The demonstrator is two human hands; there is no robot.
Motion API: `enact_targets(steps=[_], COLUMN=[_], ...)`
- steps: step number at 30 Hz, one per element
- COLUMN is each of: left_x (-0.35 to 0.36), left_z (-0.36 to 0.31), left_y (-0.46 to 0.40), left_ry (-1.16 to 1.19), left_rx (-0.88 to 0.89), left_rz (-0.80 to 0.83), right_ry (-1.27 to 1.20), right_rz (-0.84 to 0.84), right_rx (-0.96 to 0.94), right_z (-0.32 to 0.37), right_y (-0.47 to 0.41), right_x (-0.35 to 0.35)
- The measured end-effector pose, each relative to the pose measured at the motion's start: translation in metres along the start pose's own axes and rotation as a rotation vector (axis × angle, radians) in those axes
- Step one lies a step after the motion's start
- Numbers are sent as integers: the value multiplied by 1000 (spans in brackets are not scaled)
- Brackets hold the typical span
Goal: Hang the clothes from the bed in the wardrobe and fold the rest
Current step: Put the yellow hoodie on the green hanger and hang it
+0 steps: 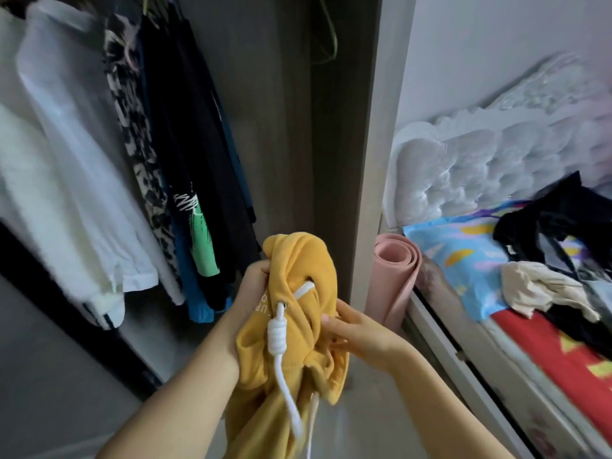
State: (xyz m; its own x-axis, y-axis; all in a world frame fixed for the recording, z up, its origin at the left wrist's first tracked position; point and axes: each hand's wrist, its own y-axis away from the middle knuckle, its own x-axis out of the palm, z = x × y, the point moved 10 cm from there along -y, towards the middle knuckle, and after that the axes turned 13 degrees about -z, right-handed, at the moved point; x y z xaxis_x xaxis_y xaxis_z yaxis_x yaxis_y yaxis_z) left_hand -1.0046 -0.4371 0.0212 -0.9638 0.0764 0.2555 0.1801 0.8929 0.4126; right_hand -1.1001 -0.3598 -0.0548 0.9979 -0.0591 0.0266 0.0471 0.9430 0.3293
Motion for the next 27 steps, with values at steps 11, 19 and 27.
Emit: enact_targets(steps=[11, 19, 27], left_x=[-9, -37, -12], left_z=[-48, -76, 17], left_y=[8, -11, -33], left_ry=[-65, -652, -824], left_rx=[137, 485, 404], left_rz=[107, -245, -29], right_ry=[488, 236, 657], right_rz=[-321, -606, -707], right_rx=[-246, -445, -559], right_z=[36, 101, 156], right_y=[3, 26, 40], right_x=[-4, -38, -46])
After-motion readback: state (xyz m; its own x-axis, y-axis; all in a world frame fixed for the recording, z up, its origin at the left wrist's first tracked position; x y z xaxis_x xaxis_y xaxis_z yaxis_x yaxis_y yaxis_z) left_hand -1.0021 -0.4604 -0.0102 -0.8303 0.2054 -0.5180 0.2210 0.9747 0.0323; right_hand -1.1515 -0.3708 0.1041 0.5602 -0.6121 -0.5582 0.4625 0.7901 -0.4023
